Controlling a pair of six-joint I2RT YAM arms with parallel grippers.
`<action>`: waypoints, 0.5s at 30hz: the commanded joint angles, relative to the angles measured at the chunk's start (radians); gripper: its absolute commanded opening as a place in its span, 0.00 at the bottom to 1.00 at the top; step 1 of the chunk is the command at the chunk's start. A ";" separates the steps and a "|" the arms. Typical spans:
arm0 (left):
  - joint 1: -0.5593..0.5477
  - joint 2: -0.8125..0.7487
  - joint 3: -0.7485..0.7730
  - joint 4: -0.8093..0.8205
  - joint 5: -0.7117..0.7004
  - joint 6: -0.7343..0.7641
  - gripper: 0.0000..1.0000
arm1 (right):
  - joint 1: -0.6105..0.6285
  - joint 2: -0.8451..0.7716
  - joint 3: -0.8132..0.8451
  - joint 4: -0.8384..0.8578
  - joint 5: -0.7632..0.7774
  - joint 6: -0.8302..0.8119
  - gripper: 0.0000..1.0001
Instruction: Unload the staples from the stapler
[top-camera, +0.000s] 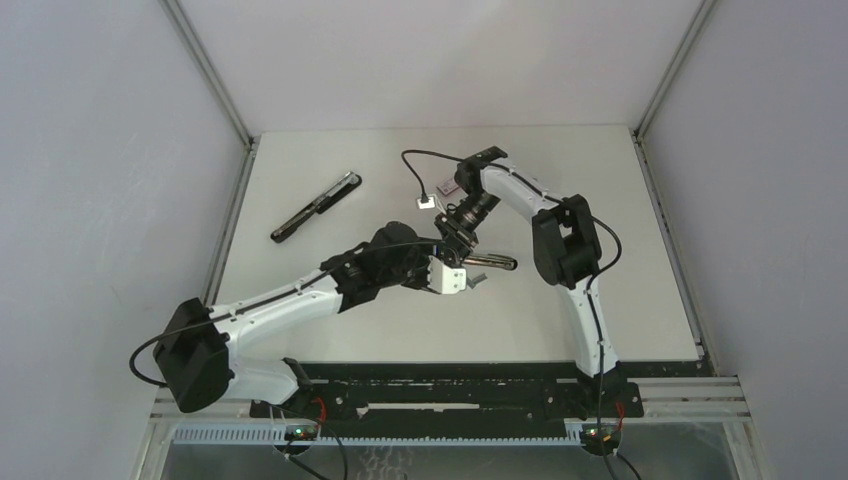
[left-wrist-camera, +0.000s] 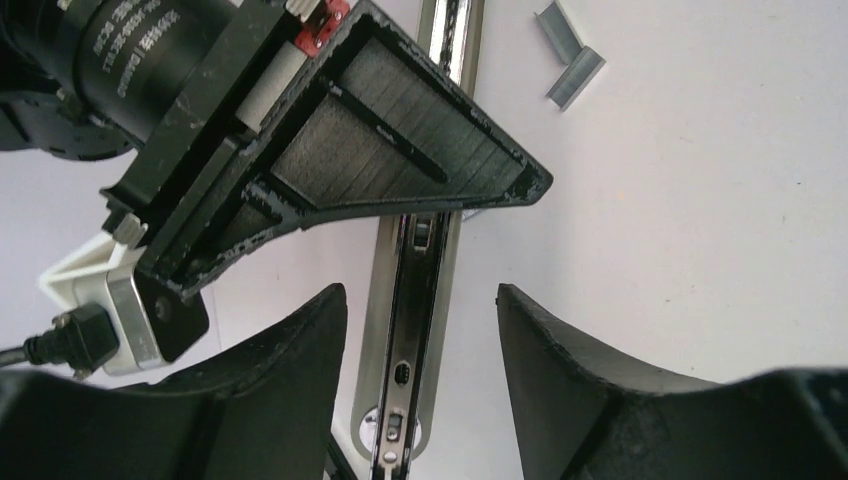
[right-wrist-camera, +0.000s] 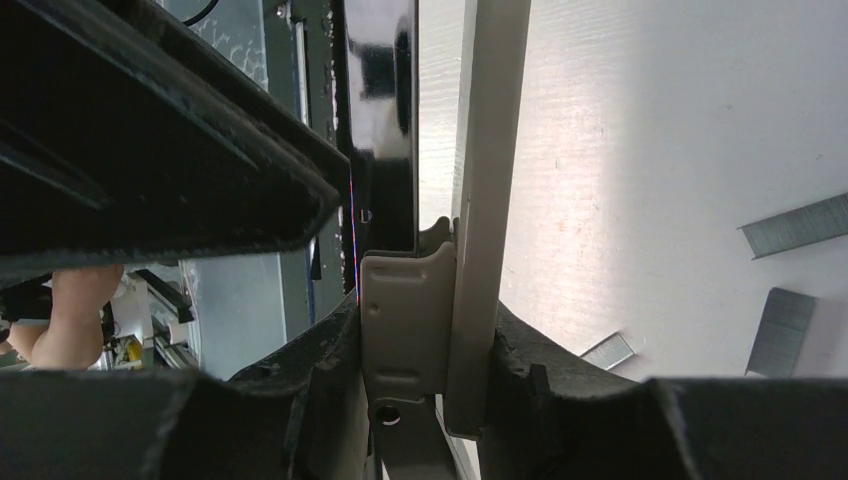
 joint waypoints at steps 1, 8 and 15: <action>-0.022 0.007 -0.025 0.040 -0.005 -0.021 0.61 | 0.017 -0.043 0.026 -0.030 -0.076 -0.019 0.00; -0.034 0.028 -0.029 0.051 -0.016 -0.027 0.53 | 0.020 -0.045 0.025 -0.030 -0.078 -0.017 0.00; -0.042 0.047 -0.031 0.075 -0.041 -0.029 0.51 | 0.025 -0.053 0.020 -0.030 -0.079 -0.020 0.00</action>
